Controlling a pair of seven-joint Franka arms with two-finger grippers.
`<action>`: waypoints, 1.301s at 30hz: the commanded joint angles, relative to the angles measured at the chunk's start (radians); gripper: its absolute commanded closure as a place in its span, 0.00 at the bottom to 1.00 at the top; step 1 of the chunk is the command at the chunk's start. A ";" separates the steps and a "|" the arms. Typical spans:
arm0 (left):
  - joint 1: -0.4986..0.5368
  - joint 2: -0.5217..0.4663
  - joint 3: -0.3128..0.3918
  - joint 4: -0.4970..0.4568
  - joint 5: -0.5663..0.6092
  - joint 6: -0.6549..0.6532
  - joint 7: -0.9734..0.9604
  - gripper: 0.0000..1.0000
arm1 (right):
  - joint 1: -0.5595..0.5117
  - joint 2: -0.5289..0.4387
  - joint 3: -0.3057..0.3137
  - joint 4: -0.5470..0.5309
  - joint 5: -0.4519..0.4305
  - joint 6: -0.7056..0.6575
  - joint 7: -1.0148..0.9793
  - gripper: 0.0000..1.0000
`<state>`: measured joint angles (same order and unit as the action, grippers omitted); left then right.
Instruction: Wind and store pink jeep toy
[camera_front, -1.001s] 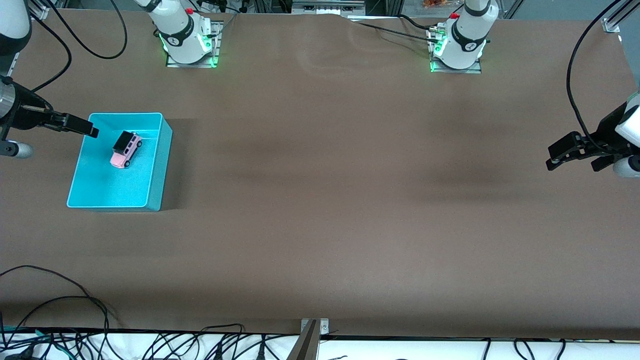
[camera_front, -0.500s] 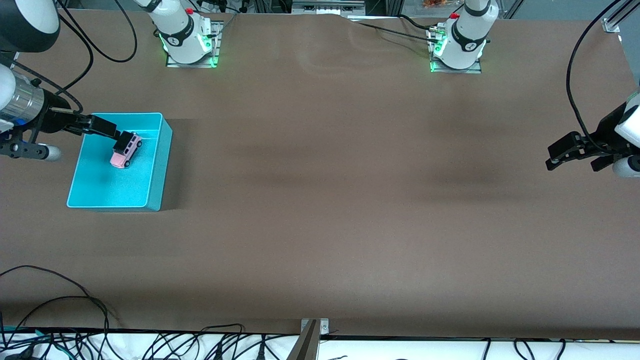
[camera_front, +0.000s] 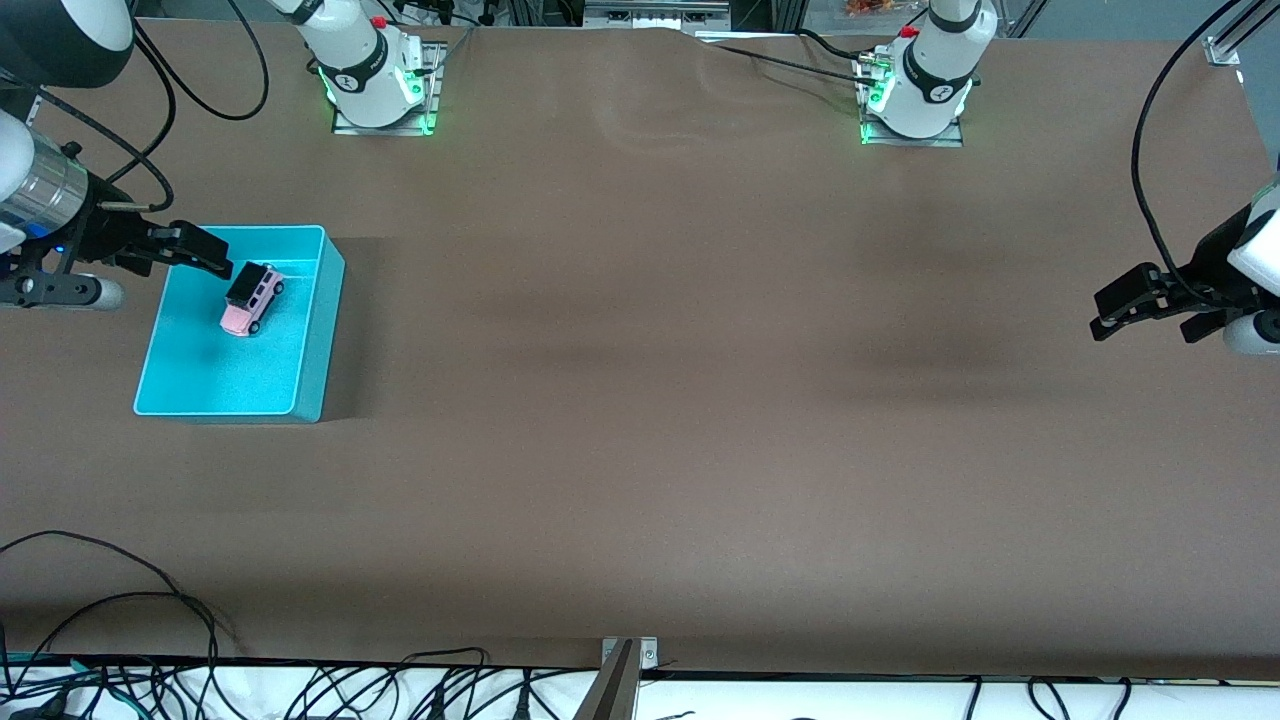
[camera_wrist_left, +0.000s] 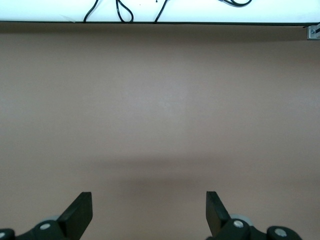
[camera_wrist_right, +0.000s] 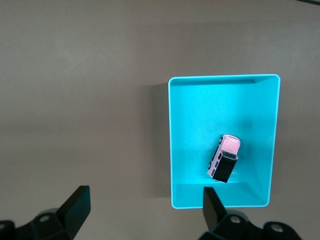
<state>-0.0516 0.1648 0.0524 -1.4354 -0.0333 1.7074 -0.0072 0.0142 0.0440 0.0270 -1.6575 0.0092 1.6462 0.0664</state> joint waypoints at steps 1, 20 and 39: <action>0.009 -0.016 -0.002 -0.005 -0.008 -0.011 0.018 0.00 | -0.010 -0.044 0.001 -0.036 -0.011 0.017 -0.022 0.00; 0.007 -0.016 -0.005 -0.005 -0.008 -0.012 0.016 0.00 | -0.011 -0.046 -0.002 -0.031 -0.011 0.011 -0.025 0.00; 0.009 -0.016 -0.008 -0.005 -0.008 -0.012 0.016 0.00 | -0.010 -0.012 -0.009 0.021 -0.012 0.011 -0.033 0.00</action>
<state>-0.0499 0.1647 0.0498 -1.4355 -0.0333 1.7074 -0.0072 0.0079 0.0282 0.0159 -1.6592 0.0091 1.6591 0.0529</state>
